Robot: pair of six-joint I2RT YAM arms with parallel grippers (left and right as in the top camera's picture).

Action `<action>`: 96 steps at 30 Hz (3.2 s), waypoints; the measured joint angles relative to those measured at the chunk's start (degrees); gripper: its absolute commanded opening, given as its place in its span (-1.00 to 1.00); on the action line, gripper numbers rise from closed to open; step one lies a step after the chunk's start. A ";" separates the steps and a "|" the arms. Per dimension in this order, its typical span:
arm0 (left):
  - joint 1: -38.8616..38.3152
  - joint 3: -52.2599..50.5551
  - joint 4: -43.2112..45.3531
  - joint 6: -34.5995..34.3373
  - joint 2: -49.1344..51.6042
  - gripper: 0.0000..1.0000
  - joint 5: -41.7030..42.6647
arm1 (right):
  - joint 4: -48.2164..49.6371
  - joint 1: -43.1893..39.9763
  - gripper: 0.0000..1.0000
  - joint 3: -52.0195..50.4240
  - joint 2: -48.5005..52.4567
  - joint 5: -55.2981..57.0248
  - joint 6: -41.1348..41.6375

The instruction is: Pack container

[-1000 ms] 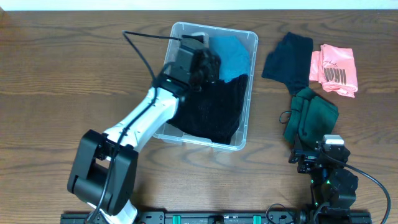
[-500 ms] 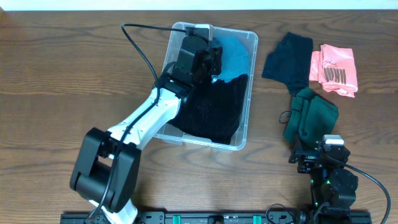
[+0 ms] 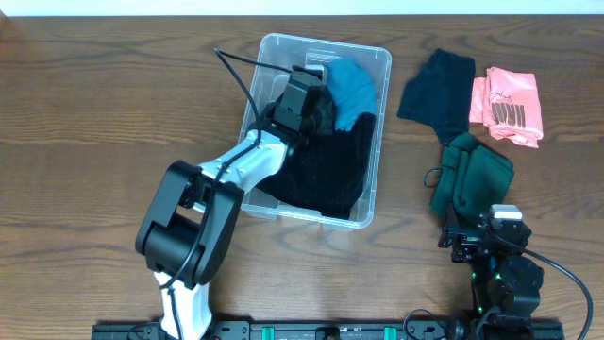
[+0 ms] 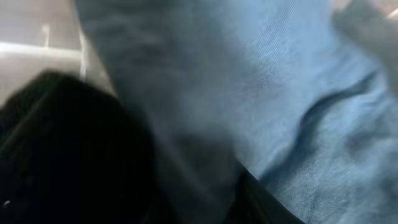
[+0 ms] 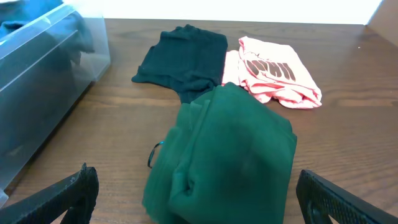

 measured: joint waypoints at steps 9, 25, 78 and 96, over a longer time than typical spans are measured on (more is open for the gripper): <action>0.42 0.48 -5.05 1.22 -2.62 0.10 0.48 | 0.00 0.00 0.98 0.00 0.00 0.00 0.00; 16.94 12.11 -37.09 1.53 -37.57 0.88 -0.55 | 0.00 0.00 0.99 0.00 0.02 0.00 0.00; 41.79 11.39 -60.78 3.21 -42.47 0.96 -12.72 | 0.33 -1.40 0.98 55.49 68.67 -22.73 6.16; 41.79 11.37 -60.81 3.21 -42.47 0.96 -12.72 | -7.69 -24.35 0.91 60.48 78.79 -27.08 7.34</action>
